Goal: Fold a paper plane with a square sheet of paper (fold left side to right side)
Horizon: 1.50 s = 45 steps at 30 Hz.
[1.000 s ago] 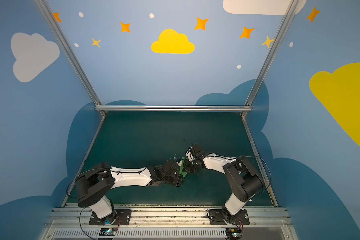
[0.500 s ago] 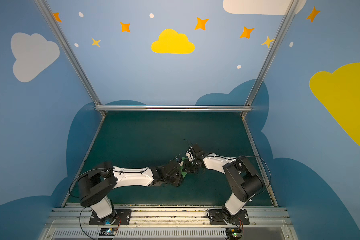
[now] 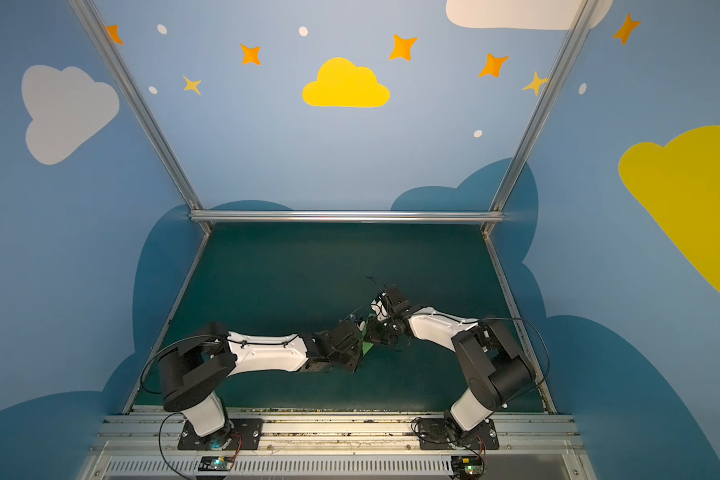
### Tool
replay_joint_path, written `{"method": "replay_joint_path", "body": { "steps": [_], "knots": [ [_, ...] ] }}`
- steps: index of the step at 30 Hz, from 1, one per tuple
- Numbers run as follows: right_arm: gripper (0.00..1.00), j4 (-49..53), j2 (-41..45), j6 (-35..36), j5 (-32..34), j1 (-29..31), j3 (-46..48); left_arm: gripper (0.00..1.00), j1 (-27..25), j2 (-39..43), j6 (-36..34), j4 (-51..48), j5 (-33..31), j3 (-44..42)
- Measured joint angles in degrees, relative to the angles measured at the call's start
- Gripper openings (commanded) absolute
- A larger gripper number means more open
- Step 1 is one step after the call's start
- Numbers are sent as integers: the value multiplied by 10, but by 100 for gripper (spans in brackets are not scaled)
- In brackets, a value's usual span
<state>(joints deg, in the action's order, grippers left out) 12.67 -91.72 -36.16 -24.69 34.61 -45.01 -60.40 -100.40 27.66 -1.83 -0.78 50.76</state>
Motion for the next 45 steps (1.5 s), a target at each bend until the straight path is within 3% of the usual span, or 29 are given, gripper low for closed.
{"method": "replay_joint_path", "body": {
  "steps": [16,45],
  "knots": [
    [0,18,63,-2,-3,0,5,24,4,0,0,-1,2,0],
    [0,-21,-3,-26,5,17,30,24,4,0,0,-1,3,0]
  ]
}}
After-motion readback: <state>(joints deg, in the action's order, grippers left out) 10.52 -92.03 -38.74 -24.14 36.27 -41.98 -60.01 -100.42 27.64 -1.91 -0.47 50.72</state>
